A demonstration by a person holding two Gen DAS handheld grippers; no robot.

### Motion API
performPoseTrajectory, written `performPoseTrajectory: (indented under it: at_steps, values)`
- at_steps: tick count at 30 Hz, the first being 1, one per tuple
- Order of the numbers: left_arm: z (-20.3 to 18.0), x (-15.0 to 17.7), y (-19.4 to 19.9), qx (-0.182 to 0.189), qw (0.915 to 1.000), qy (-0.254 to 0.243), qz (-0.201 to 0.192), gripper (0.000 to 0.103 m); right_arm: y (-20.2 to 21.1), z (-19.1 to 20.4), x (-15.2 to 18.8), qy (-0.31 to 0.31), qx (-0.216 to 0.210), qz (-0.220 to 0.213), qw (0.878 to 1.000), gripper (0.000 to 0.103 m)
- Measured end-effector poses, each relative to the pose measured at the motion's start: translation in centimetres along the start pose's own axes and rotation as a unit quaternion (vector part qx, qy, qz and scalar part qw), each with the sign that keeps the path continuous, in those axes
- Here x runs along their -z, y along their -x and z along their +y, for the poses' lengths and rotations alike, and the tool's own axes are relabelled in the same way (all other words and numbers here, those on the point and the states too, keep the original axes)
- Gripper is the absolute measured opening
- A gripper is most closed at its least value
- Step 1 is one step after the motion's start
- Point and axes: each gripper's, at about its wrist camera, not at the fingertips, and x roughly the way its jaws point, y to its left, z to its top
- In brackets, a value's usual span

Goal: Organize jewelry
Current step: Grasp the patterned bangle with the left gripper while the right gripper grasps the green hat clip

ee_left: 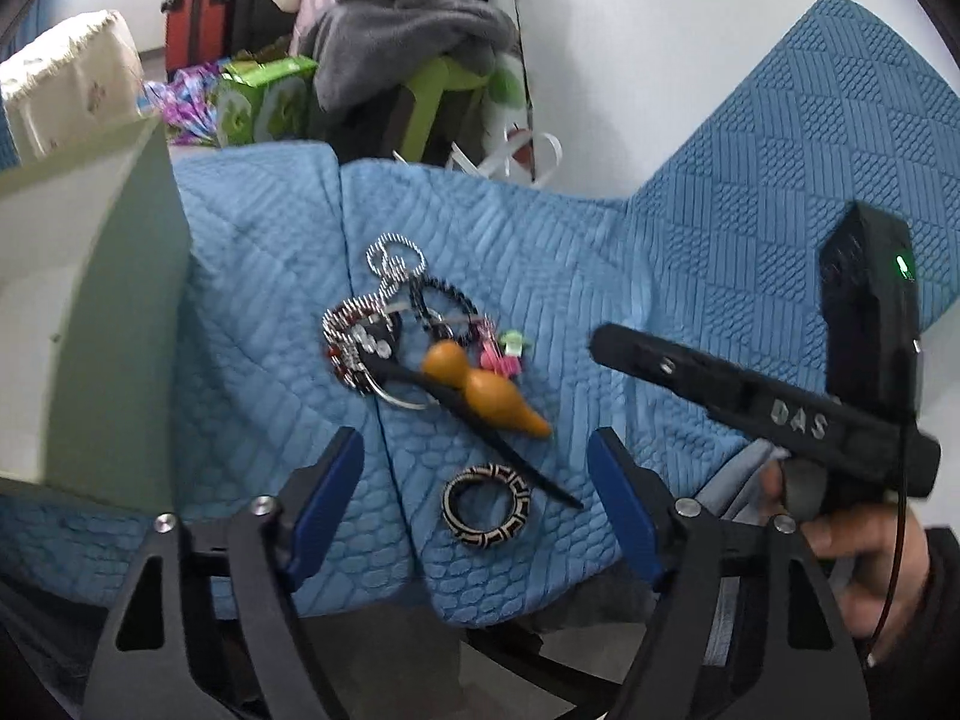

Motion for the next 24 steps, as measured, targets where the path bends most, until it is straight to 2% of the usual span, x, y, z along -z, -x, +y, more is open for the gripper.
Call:
performPoseTrajectory:
  at_steps: [3, 5, 6, 9, 10, 12, 17, 21, 24]
  values:
    - [0.6, 0.8, -1.6, 0.003, 0.9997, 0.006, 0.022, 0.065, -1.8, 0.4, -0.4, 0.015, -0.009, 0.027, 0.999, 0.055]
    - [0.9, 1.2, -2.4, 0.003, 0.9994, 0.007, 0.034, 0.062, -3.1, 0.3, -0.8, 0.011, -0.014, 0.045, 0.999, 0.055]
    - [1.1, 1.3, -2.8, 0.004, 0.9992, 0.008, 0.039, 0.061, -3.6, 0.3, -0.9, 0.013, -0.009, 0.049, 0.999, 0.055]
    - [1.7, 1.9, -4.1, 0.014, 0.9981, 0.017, 0.057, 0.048, -4.7, 0.2, -1.4, 0.012, -0.013, 0.053, 0.998, 0.054]
    - [1.8, 2.1, -4.4, 0.017, 0.9977, 0.019, 0.063, 0.046, -5.0, 0.1, -1.5, 0.008, -0.015, 0.054, 0.998, 0.052]
    - [1.9, 2.3, -4.9, 0.02, 0.9971, 0.02, 0.07, 0.044, -5.7, -0.2, -1.7, 0.007, -0.006, 0.058, 0.998, 0.037]
    - [1.3, 2.9, -5.6, 0.033, 0.996, 0.003, 0.083, 0.034, -7.0, -0.7, -1.6, 0.006, 0.017, 0.073, 0.997, 0.033]
    - [0.6, 2.9, -6.1, 0.024, 0.9962, -0.018, 0.081, 0.031, -7.3, -1.1, -1.3, 0.0, 0.02, 0.076, 0.997, 0.032]
    - [0.6, 2.9, -6.1, 0.018, 0.9965, -0.02, 0.08, 0.024, -7.3, -1.1, -1.2, 0.003, 0.023, 0.076, 0.997, 0.032]
